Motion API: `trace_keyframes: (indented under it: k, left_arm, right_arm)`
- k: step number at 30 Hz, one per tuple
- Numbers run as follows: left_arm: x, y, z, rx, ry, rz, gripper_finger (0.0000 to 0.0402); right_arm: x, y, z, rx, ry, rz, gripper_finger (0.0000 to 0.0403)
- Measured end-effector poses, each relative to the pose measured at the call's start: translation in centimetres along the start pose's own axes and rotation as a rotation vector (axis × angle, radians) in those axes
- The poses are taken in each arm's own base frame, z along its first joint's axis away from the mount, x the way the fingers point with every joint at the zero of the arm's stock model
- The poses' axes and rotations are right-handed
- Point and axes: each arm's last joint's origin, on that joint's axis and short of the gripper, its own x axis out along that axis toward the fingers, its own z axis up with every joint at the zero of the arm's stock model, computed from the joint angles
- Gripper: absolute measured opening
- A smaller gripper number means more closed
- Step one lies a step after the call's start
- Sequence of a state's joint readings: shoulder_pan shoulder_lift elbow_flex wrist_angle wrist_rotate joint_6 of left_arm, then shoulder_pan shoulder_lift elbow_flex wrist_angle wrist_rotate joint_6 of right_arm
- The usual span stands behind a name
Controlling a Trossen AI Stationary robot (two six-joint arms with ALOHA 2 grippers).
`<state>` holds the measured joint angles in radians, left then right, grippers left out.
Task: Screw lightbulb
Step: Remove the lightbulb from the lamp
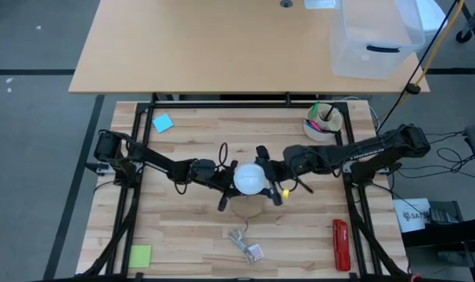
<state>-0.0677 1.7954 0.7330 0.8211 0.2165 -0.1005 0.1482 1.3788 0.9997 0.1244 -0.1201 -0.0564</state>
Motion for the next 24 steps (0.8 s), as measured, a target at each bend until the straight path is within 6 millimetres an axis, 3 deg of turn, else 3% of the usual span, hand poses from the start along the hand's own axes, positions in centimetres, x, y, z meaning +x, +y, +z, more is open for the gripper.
trace_keyframes:
  k: [24]
  left_arm:
    - [0.1,-0.5,0.1,0.008,-0.018,0.037,0.0048]
  right_arm:
    - [-0.8,7.6,-1.0,0.0,0.071,-0.587,0.029]
